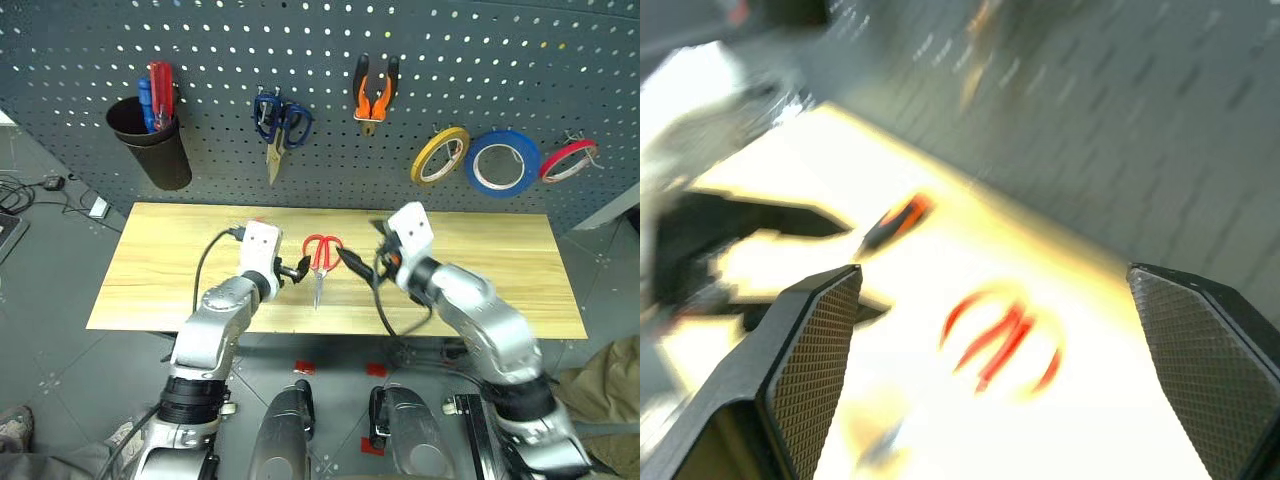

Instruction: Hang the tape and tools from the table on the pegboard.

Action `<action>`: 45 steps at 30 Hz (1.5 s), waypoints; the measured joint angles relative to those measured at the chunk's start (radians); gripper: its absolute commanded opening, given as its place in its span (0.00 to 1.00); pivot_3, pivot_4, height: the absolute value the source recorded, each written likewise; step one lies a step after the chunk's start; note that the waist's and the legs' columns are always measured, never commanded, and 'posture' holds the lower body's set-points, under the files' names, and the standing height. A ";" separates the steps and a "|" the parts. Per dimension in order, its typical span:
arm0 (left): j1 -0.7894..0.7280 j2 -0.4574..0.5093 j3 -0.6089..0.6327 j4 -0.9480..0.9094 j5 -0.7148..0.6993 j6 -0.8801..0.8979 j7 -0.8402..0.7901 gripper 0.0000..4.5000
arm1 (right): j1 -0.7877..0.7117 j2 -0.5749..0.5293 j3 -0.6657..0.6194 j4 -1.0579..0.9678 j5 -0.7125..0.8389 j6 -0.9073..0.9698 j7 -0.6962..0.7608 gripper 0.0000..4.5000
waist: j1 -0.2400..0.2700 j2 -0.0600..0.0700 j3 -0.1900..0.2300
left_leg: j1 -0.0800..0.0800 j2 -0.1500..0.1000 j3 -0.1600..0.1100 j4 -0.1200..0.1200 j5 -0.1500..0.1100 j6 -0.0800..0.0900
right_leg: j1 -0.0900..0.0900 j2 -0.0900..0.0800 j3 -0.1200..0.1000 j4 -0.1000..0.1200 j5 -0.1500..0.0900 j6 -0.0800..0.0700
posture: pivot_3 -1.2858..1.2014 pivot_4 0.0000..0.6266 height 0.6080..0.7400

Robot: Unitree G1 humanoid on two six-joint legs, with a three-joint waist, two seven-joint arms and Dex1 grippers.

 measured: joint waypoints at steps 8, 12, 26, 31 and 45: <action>-0.071 -0.123 -0.074 0.187 0.063 0.053 0.071 0.99 | 0.042 -0.035 -0.040 -0.054 0.093 0.079 0.040 1.00 | -0.007 0.000 0.000 | 0.000 0.000 0.000 0.000 0.000 0.000 | -0.001 0.001 0.000 0.002 0.000 0.000 | 0.42 0.45 1.00; -0.110 -0.155 -0.096 0.280 0.100 0.030 0.098 0.99 | 0.046 -0.036 -0.041 -0.062 0.122 0.092 0.040 1.00 | -0.006 -0.001 0.000 | 0.000 -0.001 0.000 0.000 0.000 0.000 | 0.000 0.000 0.000 0.001 0.000 0.000 | 0.42 0.45 1.00; -0.215 -0.197 -0.007 0.477 0.116 -0.023 0.114 0.40 | 0.019 -0.081 -0.056 -0.064 0.131 0.094 0.053 1.00 | -0.007 0.000 -0.009 | 0.001 -0.001 0.000 0.001 0.000 0.000 | 0.001 0.000 0.000 0.002 0.000 0.000 | 0.41 0.45 1.00; -0.190 -0.184 -0.001 0.466 0.115 -0.013 0.085 0.07 | 0.005 -0.084 -0.056 -0.064 0.132 0.099 0.058 1.00 | -0.007 -0.001 -0.014 | 0.002 -0.001 0.000 0.001 0.000 0.000 | 0.001 0.000 0.000 0.002 0.000 0.000 | 0.41 0.44 1.00; 0.119 -0.048 -0.107 0.124 0.187 -0.277 0.016 0.07 | 0.032 -0.110 0.001 -0.171 0.009 -0.136 0.060 1.00 | -0.015 -0.001 -0.015 | 0.000 0.001 0.001 0.000 0.000 -0.001 | -0.001 0.000 0.000 0.001 0.000 0.000 | 0.40 0.44 1.00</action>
